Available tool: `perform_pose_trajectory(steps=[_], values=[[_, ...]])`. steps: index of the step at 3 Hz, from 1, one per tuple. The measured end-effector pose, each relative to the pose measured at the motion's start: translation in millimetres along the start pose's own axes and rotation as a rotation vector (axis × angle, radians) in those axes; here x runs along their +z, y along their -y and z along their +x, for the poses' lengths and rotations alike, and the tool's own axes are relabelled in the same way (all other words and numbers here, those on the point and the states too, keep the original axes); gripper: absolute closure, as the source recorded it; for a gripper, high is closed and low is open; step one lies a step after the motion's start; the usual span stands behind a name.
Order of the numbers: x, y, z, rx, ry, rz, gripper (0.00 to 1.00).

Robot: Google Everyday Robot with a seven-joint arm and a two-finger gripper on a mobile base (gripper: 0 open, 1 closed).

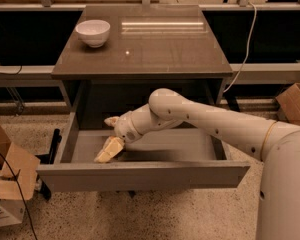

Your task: Pick orange from top drawer and place on counter

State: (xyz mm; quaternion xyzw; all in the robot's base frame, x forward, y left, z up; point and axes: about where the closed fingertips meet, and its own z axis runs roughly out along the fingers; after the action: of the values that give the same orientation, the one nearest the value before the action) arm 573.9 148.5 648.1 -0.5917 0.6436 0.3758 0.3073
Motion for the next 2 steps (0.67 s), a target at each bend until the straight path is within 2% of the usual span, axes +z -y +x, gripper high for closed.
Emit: perform_pose_trajectory(steps=[1, 2], values=[[0, 0, 0, 0.0, 0.0, 0.0, 0.0], [-27, 21, -41, -0.075, 0.01, 0.05, 0.0]])
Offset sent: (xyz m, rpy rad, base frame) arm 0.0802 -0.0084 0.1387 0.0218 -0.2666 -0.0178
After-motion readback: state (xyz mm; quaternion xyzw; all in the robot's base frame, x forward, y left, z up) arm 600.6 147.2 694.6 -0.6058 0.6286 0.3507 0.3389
